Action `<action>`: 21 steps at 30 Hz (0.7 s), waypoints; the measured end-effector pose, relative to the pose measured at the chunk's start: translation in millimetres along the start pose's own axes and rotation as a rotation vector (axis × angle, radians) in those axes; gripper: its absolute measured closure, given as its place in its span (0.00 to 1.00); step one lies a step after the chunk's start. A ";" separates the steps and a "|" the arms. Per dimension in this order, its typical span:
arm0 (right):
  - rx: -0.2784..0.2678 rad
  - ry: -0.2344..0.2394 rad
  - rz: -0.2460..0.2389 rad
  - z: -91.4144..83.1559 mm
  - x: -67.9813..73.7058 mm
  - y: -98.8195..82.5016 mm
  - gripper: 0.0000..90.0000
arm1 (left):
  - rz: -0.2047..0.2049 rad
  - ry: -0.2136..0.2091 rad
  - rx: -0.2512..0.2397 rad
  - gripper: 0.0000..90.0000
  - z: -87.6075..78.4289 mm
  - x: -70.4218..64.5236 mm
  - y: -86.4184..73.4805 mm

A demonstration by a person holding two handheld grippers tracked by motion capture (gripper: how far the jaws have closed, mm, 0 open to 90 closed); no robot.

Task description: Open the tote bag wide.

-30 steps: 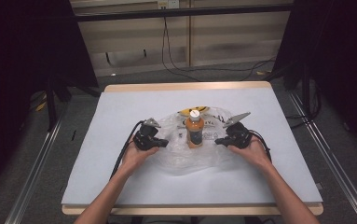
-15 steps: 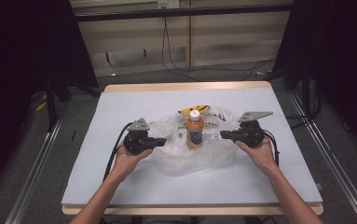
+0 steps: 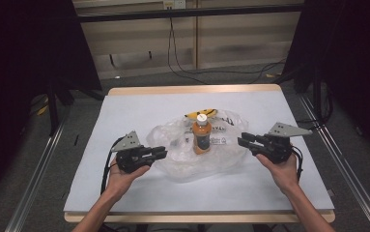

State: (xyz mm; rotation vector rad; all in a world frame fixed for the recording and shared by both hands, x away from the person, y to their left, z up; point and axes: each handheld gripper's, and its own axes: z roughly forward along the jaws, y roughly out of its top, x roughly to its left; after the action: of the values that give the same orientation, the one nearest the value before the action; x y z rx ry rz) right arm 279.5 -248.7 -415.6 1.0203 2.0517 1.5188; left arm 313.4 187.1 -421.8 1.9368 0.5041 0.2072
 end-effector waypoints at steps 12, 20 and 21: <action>-0.034 -0.015 0.027 -26.9 18.3 -8.6 0.27 | -0.031 0.117 -0.063 0.34 -26.7 -13.1 -16.5; -0.001 -0.060 0.056 -40.9 25.5 -22.7 0.09 | -0.017 0.153 -0.068 0.12 -47.7 -25.5 -29.0; 0.005 -0.067 0.057 -44.0 26.6 -24.7 0.07 | -0.023 0.154 -0.074 0.10 -49.3 -25.2 -31.4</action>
State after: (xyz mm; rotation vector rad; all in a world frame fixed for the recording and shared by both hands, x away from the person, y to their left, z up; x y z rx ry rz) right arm 224.1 -261.2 -421.0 1.1245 1.9978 1.4871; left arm 264.7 227.7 -427.8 1.8503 0.6112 0.3571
